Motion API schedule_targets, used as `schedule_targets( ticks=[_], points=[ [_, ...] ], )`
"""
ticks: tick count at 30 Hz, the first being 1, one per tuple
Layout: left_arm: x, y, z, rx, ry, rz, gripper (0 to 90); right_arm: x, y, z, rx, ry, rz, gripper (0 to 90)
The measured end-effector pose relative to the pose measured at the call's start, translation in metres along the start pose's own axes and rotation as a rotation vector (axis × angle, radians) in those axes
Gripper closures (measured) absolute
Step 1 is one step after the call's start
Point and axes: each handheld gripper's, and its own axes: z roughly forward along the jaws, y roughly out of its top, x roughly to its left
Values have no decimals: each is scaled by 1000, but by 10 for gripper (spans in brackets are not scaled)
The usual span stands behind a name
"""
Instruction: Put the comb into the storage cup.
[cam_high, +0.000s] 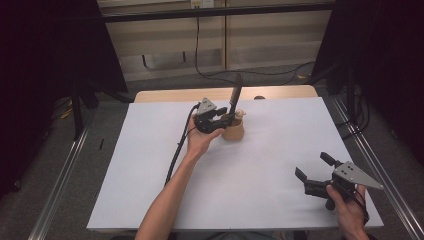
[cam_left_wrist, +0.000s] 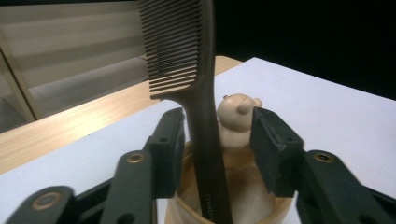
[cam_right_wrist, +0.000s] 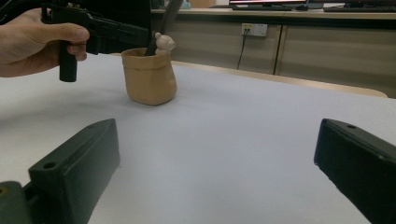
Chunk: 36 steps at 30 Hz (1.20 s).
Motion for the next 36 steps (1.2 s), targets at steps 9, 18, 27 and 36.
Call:
schedule_targets(
  ticks=[9, 18, 27, 36],
  points=[
    [2, 2, -6, -2, 29, -33, 372, 0, 0, 0, 0, -1, -1, 0],
    [0, 6, -17, -8, 64, -9, 155, 0, 0, 0, 1, -4, -3, 0],
    [4, 11, -28, -20, 44, -46, 56, 0, 0, 1, 2, -4, -3, 0],
    [4, 11, -47, -39, 67, -17, 35, 0, 0, 1, -3, -20, -9, 0]
  ],
)
